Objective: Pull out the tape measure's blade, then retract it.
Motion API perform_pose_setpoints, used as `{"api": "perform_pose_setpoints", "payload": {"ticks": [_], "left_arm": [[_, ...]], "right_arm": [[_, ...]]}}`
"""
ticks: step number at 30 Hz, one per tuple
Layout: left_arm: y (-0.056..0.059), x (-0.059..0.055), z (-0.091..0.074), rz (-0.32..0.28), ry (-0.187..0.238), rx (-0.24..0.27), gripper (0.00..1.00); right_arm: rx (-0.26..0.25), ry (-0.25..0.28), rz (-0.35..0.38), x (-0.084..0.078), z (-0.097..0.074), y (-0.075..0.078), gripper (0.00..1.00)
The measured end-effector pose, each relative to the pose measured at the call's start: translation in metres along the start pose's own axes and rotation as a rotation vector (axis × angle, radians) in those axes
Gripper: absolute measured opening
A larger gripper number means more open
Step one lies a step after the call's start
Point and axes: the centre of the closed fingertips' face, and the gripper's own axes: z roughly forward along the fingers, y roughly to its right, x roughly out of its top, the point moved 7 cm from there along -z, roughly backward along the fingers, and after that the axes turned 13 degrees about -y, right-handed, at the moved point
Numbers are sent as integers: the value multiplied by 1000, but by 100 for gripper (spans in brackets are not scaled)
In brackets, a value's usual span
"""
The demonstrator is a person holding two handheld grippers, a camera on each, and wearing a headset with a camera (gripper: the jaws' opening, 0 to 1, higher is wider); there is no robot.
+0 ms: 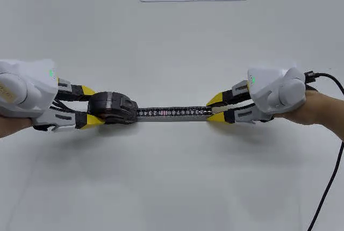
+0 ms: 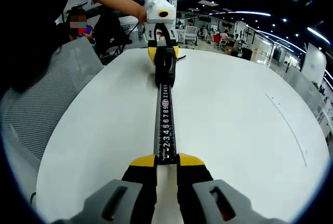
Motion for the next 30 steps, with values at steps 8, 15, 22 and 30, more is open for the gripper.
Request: {"api": "perform_pose_setpoints", "payload": {"ticks": [8,15,22,30], "left_arm": [[1,1,1,-3,0,0,26],[1,1,1,-4,0,1,26],[1,1,1,-4,-2,2,26],[1,1,1,-2,-8,2,27]], "right_arm": [[-11,-24,13,-18,-12,-1,12],[-20,-43,19,-29,-21,-1,12],[-27,-64,27,-41,-30,-1,12],[-33,-86,33,-50,-37,-2,13]]}}
